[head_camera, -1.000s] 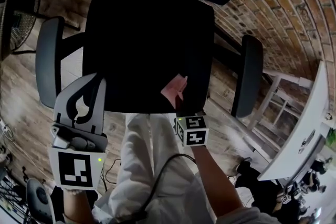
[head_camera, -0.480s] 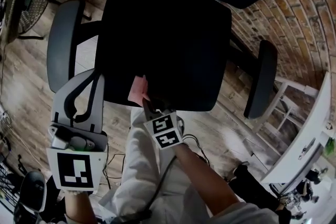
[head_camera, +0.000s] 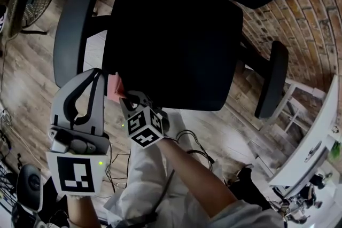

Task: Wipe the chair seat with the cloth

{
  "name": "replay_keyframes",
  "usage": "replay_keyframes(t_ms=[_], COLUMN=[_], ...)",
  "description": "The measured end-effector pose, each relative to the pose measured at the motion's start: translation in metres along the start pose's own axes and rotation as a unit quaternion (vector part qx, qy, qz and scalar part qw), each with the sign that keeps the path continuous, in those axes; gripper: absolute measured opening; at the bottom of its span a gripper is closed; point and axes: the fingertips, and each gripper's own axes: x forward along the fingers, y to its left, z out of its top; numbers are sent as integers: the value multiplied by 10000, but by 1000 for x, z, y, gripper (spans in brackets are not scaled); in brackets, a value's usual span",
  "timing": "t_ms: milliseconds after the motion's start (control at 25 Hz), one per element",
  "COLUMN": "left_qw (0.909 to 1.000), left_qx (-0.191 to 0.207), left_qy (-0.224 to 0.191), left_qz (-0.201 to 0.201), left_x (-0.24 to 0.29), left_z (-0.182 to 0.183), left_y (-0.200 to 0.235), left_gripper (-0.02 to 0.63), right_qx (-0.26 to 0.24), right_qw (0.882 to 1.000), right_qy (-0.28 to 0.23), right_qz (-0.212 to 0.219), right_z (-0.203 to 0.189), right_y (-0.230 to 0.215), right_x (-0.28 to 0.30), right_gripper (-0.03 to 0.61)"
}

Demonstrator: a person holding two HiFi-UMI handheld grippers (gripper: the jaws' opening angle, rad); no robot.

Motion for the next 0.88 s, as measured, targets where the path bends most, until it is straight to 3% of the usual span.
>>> replay_keyframes(t_ms=[240,600,880], left_qw=[10000,9994,9980], left_qx=[39,143,264], left_qy=[-1,-95,-164], left_qz=[-81,-300,-544], left_x=[4,22,35], left_z=[5,23,35], left_y=[-4,-26,-55], left_gripper=[18,18,18], right_qx=[176,729,1083], right_qw=[9995,9911,9764], right_qy=[170,542,742], right_qz=[-175,-977,-1714], right_z=[-14,-81,-136], right_y=[-8,-65,-118], right_x=[-3,-58,-123], right_gripper=[55,55,55])
